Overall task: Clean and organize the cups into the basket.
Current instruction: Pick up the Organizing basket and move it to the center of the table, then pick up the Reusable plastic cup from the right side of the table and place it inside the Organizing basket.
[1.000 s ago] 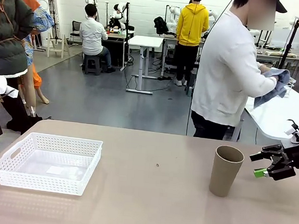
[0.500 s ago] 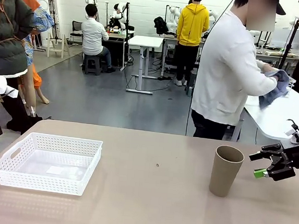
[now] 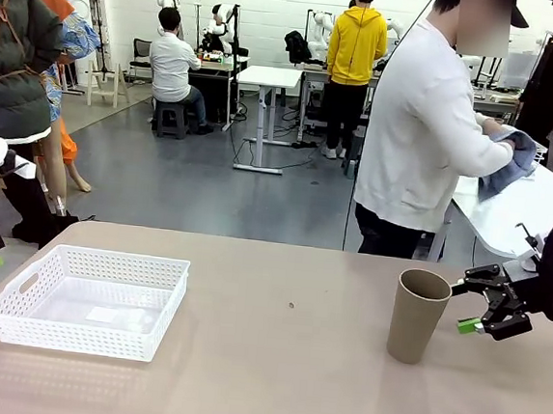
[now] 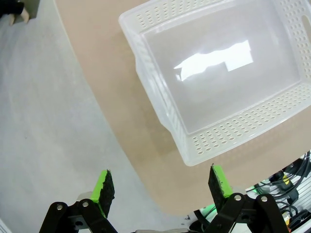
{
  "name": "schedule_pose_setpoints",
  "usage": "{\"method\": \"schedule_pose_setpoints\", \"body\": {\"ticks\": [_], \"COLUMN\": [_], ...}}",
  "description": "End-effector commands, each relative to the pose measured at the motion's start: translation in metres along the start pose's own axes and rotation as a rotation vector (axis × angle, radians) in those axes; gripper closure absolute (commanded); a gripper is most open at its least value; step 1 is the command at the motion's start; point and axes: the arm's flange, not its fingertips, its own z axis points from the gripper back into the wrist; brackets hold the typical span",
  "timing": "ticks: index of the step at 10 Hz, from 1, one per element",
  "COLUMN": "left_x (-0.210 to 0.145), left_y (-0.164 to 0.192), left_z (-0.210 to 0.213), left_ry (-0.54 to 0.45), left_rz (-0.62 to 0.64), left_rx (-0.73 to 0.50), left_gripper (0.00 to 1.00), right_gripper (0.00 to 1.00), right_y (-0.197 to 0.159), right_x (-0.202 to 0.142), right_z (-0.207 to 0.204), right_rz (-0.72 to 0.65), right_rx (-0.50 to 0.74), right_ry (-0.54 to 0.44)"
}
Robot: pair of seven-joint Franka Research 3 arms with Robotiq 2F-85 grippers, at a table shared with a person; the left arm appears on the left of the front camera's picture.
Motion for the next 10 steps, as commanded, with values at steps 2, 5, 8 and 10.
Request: {"method": "schedule_pose_setpoints", "body": {"ticks": [2,5,8,10], "left_x": [0.013,0.020,0.022,0.024], "left_y": [0.003,0.005,0.005,0.005], "left_z": [-0.010,-0.022,-0.029,-0.032], "left_ry": [-0.007,0.030,0.049,0.067], "left_rz": [-0.001,0.004,-0.002,0.002], "left_rx": [-0.086,-0.091,-0.099,-0.102], "left_gripper": [0.00,0.00,0.00,0.00], "right_gripper": [0.00,0.00,0.00,0.00], "right_y": [-0.017,-0.022,-0.026,-0.026], "right_x": [-0.009,-0.016,-0.024,-0.025], "right_z": [-0.012,-0.026,-0.044,-0.052], "right_rz": [-0.032,-0.053,-0.046,-0.032], "right_rx": [0.046,0.101,0.125,0.139], "right_ry": [-0.110,-0.196,-0.213,-0.208]}}
